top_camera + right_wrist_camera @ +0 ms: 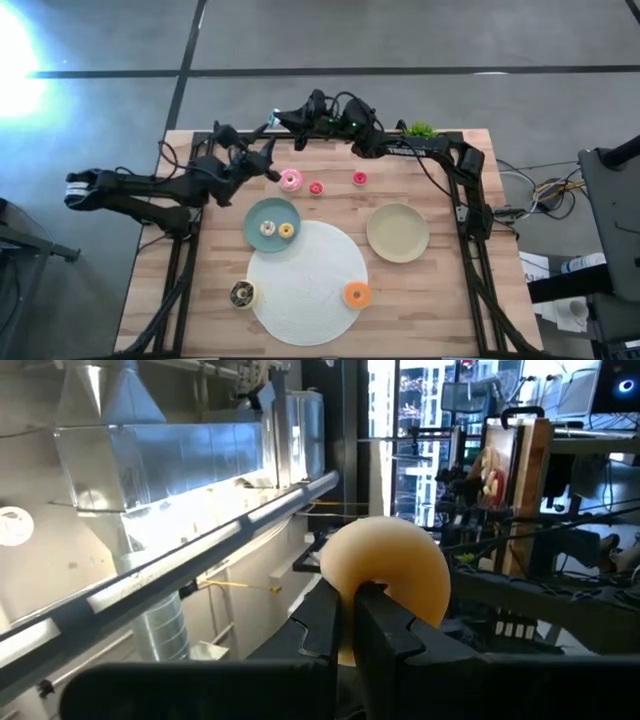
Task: Pick & Place donuts
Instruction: Put the small orange donut on the blue plate
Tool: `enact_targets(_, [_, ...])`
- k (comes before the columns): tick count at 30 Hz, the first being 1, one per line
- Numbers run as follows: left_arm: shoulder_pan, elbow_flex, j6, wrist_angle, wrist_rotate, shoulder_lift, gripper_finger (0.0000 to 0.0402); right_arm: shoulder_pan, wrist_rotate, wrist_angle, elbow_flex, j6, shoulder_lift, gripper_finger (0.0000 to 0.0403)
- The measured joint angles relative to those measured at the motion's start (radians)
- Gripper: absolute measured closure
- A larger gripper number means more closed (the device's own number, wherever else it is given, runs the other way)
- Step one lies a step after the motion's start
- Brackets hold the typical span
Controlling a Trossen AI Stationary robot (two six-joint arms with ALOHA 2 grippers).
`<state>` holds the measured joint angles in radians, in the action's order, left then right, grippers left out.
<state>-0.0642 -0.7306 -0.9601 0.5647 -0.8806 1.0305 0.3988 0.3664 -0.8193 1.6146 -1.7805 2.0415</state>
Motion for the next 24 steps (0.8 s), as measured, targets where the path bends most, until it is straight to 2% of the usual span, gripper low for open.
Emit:
enact_targets(10, [-0.016, 0.0, 0.018, 0.06, 0.01, 0.004, 0.0273, 0.0, 0.001, 0.0, 0.0, 0.002, 0.0, 0.039])
enact_targets(24, [-0.069, -0.015, 0.014, 0.055, 0.032, 0.041, 0.0273, -0.005, 0.002, 0.002, 0.0, 0.003, 0.0, 0.039])
